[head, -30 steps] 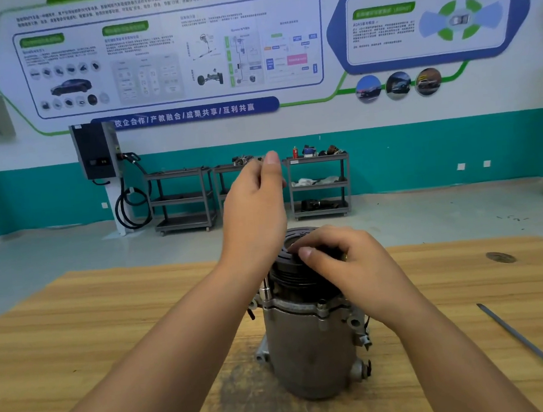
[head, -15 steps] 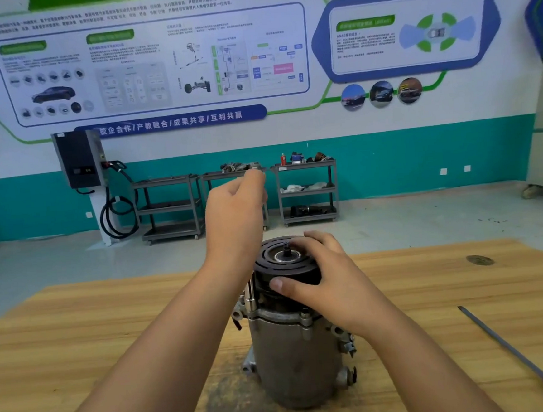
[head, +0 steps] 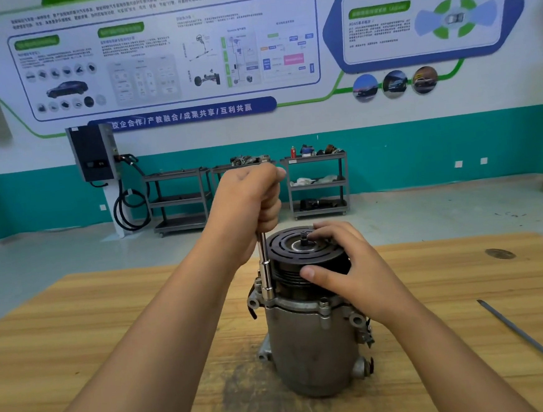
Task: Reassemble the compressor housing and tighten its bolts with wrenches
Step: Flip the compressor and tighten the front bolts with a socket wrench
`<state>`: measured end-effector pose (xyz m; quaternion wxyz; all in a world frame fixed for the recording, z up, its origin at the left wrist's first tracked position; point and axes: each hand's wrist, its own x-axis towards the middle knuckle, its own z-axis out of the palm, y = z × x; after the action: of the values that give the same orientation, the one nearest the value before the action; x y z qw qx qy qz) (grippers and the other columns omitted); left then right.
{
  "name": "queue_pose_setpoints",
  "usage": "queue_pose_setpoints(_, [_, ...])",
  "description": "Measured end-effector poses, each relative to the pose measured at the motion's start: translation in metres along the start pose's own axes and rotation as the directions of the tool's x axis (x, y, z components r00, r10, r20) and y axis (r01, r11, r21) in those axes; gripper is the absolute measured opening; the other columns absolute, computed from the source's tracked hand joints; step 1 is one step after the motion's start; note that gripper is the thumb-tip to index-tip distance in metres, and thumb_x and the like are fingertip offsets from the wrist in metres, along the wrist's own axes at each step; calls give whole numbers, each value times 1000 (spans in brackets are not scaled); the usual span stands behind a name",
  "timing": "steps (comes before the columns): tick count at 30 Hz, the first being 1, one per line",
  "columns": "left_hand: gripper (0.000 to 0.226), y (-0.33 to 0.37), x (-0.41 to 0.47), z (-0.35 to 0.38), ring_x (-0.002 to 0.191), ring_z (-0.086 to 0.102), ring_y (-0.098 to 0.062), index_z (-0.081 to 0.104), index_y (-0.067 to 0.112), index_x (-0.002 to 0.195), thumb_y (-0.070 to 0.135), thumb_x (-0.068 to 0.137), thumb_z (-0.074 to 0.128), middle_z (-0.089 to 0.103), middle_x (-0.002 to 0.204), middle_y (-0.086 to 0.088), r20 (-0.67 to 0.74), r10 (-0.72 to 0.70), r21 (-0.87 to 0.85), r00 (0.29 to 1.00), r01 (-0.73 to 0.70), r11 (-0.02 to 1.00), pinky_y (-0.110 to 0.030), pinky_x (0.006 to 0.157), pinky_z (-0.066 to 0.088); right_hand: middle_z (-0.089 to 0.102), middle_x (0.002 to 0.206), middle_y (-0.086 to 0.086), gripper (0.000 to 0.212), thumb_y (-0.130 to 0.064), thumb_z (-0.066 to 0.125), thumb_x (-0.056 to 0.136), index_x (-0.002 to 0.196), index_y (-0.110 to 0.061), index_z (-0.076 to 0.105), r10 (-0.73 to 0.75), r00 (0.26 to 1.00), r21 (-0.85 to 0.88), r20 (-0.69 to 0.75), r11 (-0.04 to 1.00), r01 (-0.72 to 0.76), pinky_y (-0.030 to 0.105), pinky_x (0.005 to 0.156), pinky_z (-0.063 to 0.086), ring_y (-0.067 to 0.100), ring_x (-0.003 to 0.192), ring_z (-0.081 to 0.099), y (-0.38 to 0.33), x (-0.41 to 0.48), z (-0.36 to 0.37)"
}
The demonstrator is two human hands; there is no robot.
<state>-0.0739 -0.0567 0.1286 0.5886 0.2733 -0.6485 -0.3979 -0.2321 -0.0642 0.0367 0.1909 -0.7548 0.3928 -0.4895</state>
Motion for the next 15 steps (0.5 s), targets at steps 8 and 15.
queue_pose_setpoints(8, [36,-2,6,-14,37,14,-7,29,25,41,16,73,42,22,42,8,175,-47,-94,983,64,994,-13,37,17,42,120,-30,44,-61,66,66,104,-47,49,-34,999,-31,0,999,34,3,88,34,-11,115,41,3,-1,-1])
queue_pose_setpoints(15, [34,-6,18,-34,41,8,-12,20,21,44,21,58,51,13,47,3,340,-89,-218,936,171,961,-15,40,10,48,100,-22,49,-70,61,59,99,-42,62,-101,993,-31,-57,995,100,12,87,38,-1,103,49,5,-4,-15])
